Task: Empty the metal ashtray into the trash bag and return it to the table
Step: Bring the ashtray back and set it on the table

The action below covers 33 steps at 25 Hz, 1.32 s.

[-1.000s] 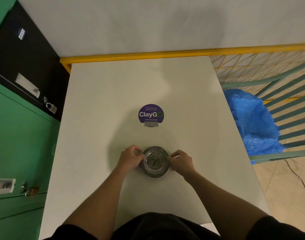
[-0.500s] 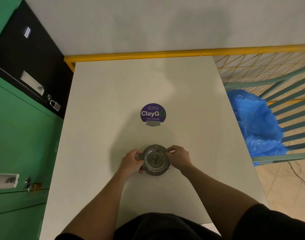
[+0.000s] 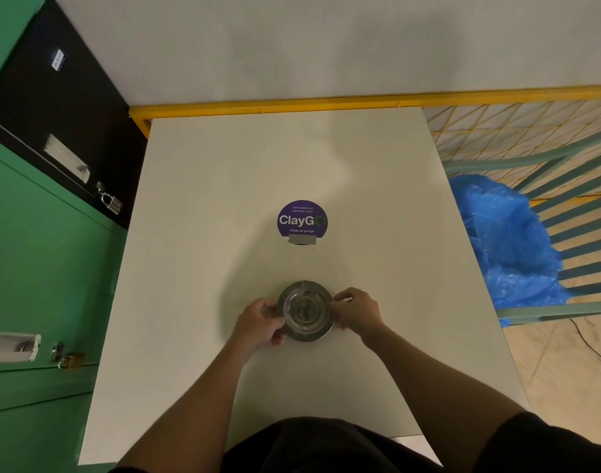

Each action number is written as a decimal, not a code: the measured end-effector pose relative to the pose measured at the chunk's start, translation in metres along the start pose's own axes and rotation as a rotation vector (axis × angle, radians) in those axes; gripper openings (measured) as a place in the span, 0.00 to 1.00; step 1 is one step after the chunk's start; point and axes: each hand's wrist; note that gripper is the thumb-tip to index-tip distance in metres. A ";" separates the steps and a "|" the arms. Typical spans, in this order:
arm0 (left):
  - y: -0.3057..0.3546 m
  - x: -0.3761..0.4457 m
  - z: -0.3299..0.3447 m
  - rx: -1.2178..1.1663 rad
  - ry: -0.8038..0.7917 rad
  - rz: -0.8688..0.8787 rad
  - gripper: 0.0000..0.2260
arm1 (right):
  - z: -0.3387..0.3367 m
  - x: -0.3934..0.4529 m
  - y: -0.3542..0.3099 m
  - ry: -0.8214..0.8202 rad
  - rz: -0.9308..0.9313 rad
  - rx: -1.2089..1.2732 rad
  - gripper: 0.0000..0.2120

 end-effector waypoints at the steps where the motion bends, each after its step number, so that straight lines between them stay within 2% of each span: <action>1: -0.001 -0.001 0.000 0.000 -0.003 0.000 0.10 | -0.002 -0.003 0.003 -0.003 0.015 0.014 0.03; 6: -0.003 -0.006 0.003 -0.003 -0.007 0.015 0.09 | -0.002 -0.015 0.016 -0.069 0.046 0.069 0.06; 19: 0.004 -0.005 0.006 -0.002 0.011 0.030 0.08 | -0.002 -0.013 0.013 -0.078 0.018 0.046 0.05; 33: 0.071 0.036 0.006 -0.009 0.085 0.042 0.08 | -0.006 0.049 -0.036 -0.001 -0.005 0.064 0.06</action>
Point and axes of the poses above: each hand's wrist, its own x-axis towards the middle knuckle, its own z-axis out of the palm, y = z × x, and after that the axes turned 8 degrees about -z, right-handed
